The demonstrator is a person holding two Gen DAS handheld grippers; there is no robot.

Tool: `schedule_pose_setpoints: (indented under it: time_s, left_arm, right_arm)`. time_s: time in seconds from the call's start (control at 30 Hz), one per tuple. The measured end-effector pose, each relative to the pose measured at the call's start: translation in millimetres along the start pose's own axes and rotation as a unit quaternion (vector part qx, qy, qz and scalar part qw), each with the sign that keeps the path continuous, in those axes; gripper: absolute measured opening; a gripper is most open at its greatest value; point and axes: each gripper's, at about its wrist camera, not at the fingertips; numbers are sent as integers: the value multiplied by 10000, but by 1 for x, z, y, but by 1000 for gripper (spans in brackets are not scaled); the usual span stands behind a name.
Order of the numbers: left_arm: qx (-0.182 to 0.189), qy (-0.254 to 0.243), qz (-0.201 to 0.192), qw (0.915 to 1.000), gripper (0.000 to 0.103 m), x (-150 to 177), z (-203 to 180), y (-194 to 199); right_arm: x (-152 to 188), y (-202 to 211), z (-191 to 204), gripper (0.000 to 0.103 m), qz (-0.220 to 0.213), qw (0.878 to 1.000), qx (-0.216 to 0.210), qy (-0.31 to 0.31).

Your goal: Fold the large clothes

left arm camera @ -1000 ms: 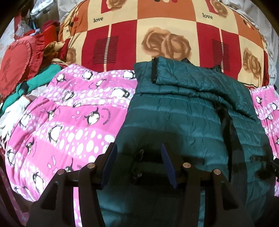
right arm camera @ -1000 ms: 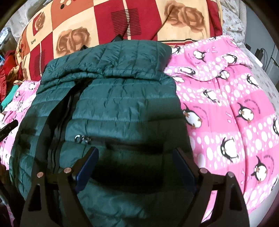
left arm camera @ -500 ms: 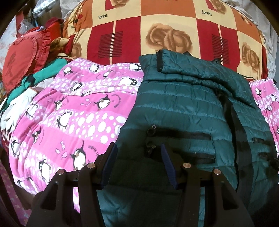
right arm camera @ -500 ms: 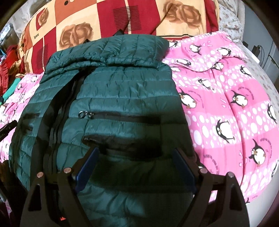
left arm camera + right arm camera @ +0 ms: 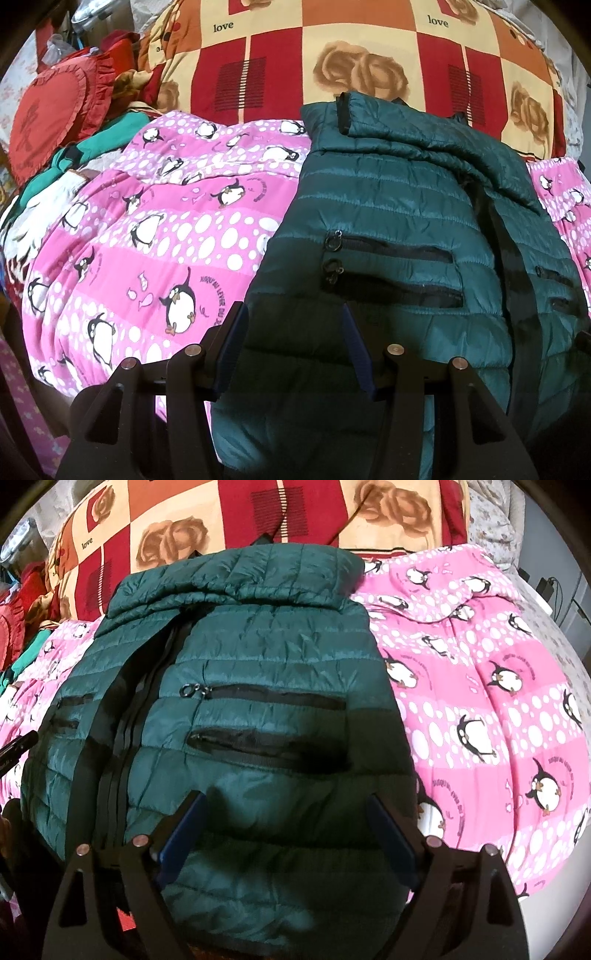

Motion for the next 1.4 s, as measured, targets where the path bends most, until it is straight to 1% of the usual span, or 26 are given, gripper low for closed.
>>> schedule_pose_setpoints:
  time_s: [0.57,0.97,1.1,1.2,1.4]
  left_arm:
    - [1,-15,97,10000,30,6,4,1]
    - [8,-32,172,9998,30,9,7,-2]
    - [131,-72,241,9996,30,10,16,-3]
    - [257,94,287,9992,30,10,31,-5]
    - [261,266,377,9986,30,10,47,-9]
  right_arm:
    - [16,2,2,93,89,9999,-45,-32]
    - [23,5,1,93,173,9998,47,17]
    - [27,10,-5,93,194,9998,96,0]
    - [30,15,-13,93,184,9997,153,-56]
    - [33,15,-34,95,234,9989,153,-375]
Point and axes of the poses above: each gripper's, at about its wrist camera, not at the fingertips, and y roughly against the way its jaws point, z to its left, x to its underside, and after that the axes turned 12 degrees about -x, right-handed
